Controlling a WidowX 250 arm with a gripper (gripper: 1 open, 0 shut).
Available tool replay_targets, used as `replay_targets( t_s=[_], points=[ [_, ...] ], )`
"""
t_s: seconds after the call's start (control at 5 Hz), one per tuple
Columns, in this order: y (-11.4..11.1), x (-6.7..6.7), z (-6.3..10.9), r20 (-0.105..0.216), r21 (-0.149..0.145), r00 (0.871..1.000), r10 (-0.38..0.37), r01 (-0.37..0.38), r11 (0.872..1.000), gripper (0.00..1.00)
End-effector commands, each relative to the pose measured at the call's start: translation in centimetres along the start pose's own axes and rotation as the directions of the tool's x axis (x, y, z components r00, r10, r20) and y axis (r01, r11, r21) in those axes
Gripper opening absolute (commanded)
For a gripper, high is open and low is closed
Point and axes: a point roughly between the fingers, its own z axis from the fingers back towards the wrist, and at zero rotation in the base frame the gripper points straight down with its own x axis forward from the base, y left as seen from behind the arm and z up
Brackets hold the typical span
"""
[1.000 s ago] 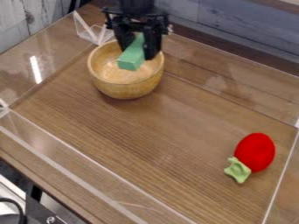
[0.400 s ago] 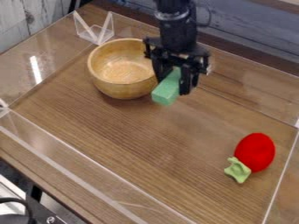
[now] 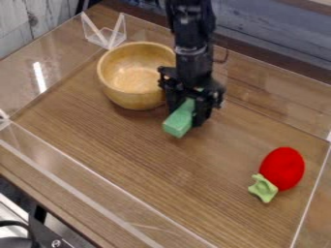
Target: Remove the green block from the brown bowl and put it on the table
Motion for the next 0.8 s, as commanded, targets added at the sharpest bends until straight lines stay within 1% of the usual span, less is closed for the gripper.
replay_targets(
  t_s=[0.0,0.2,0.6],
  points=[
    [-0.2,0.4,0.2,0.022,0.001,1.000,-0.006,0.006,1.000,0.00],
    [-0.2,0.7,-0.2,0.020,0.000,1.000,-0.001,0.001,1.000,0.00],
    [0.1,1.7,0.9,0.049,-0.013,0.999,0.020,-0.019,1.000,0.00]
  ],
)
